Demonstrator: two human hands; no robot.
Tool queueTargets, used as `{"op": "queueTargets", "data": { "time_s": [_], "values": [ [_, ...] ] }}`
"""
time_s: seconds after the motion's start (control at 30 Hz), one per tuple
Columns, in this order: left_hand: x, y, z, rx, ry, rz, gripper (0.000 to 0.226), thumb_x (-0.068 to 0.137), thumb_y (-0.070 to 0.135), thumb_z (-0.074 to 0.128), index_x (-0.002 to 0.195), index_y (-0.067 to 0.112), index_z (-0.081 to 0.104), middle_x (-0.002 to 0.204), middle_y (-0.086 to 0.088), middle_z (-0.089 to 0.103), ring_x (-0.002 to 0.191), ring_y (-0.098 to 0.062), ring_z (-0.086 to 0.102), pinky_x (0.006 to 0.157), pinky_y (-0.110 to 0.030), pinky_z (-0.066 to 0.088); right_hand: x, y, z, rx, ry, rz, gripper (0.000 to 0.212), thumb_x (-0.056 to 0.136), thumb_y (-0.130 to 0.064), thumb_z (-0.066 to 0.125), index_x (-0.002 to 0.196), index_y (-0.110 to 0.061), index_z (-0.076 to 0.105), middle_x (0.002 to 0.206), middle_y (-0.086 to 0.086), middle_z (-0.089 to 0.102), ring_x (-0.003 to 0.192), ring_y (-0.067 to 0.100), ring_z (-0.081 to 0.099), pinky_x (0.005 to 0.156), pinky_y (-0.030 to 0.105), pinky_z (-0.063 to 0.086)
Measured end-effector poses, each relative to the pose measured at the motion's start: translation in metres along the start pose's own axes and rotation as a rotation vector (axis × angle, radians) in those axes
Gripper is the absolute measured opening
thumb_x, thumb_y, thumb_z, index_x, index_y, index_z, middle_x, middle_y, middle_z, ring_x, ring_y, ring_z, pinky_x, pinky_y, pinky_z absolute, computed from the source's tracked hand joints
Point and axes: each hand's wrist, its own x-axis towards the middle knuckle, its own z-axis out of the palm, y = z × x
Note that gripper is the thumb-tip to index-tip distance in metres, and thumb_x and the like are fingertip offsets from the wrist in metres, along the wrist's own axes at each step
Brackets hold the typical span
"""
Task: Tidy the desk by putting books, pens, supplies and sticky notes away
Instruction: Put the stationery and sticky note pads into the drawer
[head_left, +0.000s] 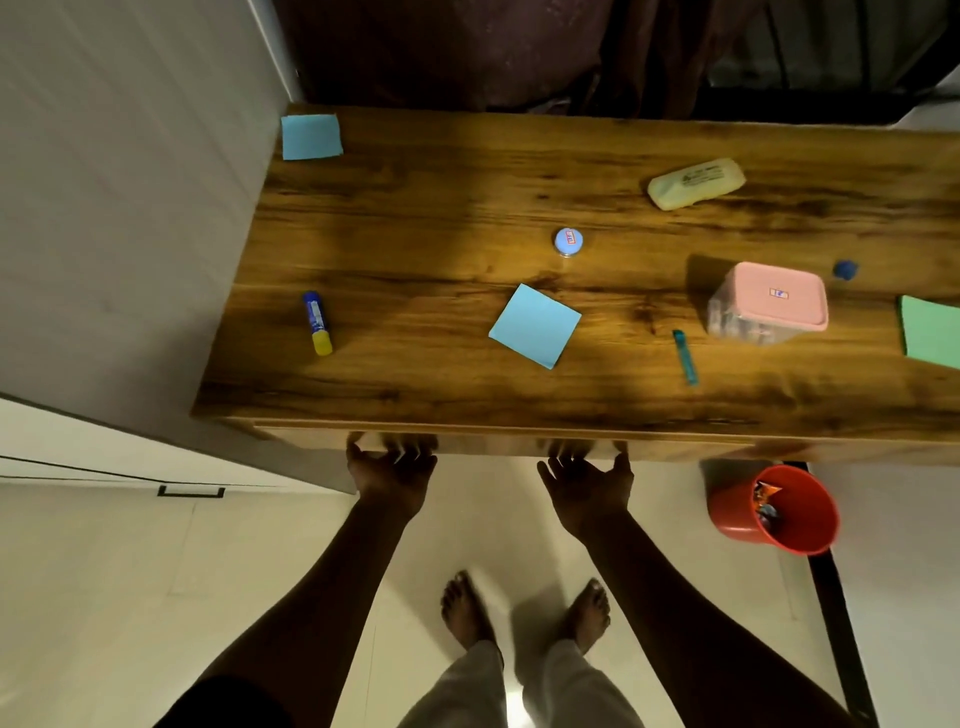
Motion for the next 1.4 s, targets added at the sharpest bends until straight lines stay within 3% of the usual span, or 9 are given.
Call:
{"op": "queueTargets", "data": {
  "time_s": [0.33,0.5,0.6,0.67,0.77,0.9,0.97,1.13,1.4],
  "values": [
    [-0.010,-0.003,-0.025,0.027,0.007,0.002,0.040,0.076,0.050,0.068,0.091,0.014,0.057,0.086,-0.009,0.063,0.085,-0.030,0.064,0.104,-0.037,0.044,-0.012,0.010,-0.019,0.078,-0.002,-0.001,0.057,0.093,-0.064,0.052,0.113,-0.012,0.065,0.118,0.009,0.072,0.125,0.028,0.064,0.120,0.048,0.033],
    [-0.029,-0.003,-0.044,0.215,0.071,-0.031,0.054,0.081,0.048,0.068,0.114,0.008,0.055,0.111,-0.014,0.063,0.112,-0.035,0.059,0.111,-0.044,0.041,-0.030,0.013,-0.037,-0.058,0.058,0.006,0.079,0.099,-0.062,0.044,0.155,-0.008,0.035,0.153,0.018,0.048,0.148,0.036,0.038,0.124,0.051,0.026],
    [-0.062,-0.017,-0.046,0.624,0.149,0.020,0.050,0.104,0.043,0.046,0.128,0.000,0.053,0.121,-0.026,0.062,0.113,-0.042,0.061,0.106,-0.046,0.046,-0.059,0.018,-0.043,-0.449,0.059,-0.023,0.065,0.105,-0.054,0.042,0.150,-0.007,0.045,0.150,0.018,0.052,0.138,0.036,0.050,0.112,0.049,0.044],
    [-0.090,-0.025,-0.044,0.968,0.079,0.188,0.026,0.103,0.024,0.055,0.115,0.003,0.066,0.109,-0.024,0.070,0.097,-0.038,0.068,0.088,-0.043,0.055,-0.084,0.019,-0.042,-0.844,0.003,-0.147,0.043,0.105,-0.041,0.050,0.129,-0.007,0.063,0.127,0.016,0.069,0.115,0.031,0.067,0.089,0.038,0.056],
    [-0.122,-0.024,-0.036,1.616,-0.174,0.707,0.014,0.097,0.013,0.062,0.097,0.024,0.071,0.094,0.002,0.074,0.083,-0.016,0.069,0.069,-0.030,0.057,-0.122,0.014,-0.033,-1.492,-0.110,-0.635,0.016,0.103,-0.030,0.060,0.104,-0.020,0.074,0.098,-0.008,0.077,0.090,0.008,0.071,0.073,0.020,0.054],
    [-0.125,-0.009,-0.012,2.018,-0.380,1.314,0.018,0.096,0.022,0.064,0.113,0.022,0.069,0.117,0.005,0.066,0.109,-0.012,0.059,0.082,-0.028,0.052,-0.137,0.000,-0.012,-1.896,-0.133,-1.210,0.017,0.101,-0.035,0.061,0.112,-0.027,0.071,0.108,-0.015,0.071,0.088,0.003,0.067,0.073,0.017,0.054],
    [-0.112,-0.001,-0.003,2.170,-0.420,1.340,0.023,0.099,0.032,0.057,0.118,0.025,0.068,0.123,0.002,0.066,0.116,-0.021,0.057,0.088,-0.035,0.053,-0.124,-0.008,-0.003,-1.998,-0.127,-1.338,0.021,0.101,-0.036,0.058,0.117,-0.027,0.068,0.114,-0.009,0.071,0.102,0.009,0.066,0.084,0.025,0.056],
    [-0.092,0.001,-0.008,2.392,-0.452,1.398,0.036,0.103,0.044,0.043,0.103,0.023,0.072,0.106,-0.004,0.073,0.105,-0.028,0.066,0.093,-0.041,0.052,-0.091,-0.022,-0.006,-2.355,-0.020,-1.251,0.045,0.104,-0.050,0.031,0.126,-0.027,0.063,0.124,0.001,0.070,0.123,0.026,0.060,0.109,0.043,0.045],
    [-0.101,-0.004,-0.021,2.364,-0.444,1.491,0.039,0.103,0.043,0.044,0.087,0.024,0.075,0.080,0.003,0.074,0.075,-0.019,0.070,0.074,-0.030,0.054,-0.101,-0.018,-0.023,-2.373,0.028,-1.317,0.053,0.105,-0.054,0.029,0.099,-0.026,0.073,0.095,-0.002,0.075,0.094,0.022,0.070,0.089,0.036,0.054]
  ]
}}
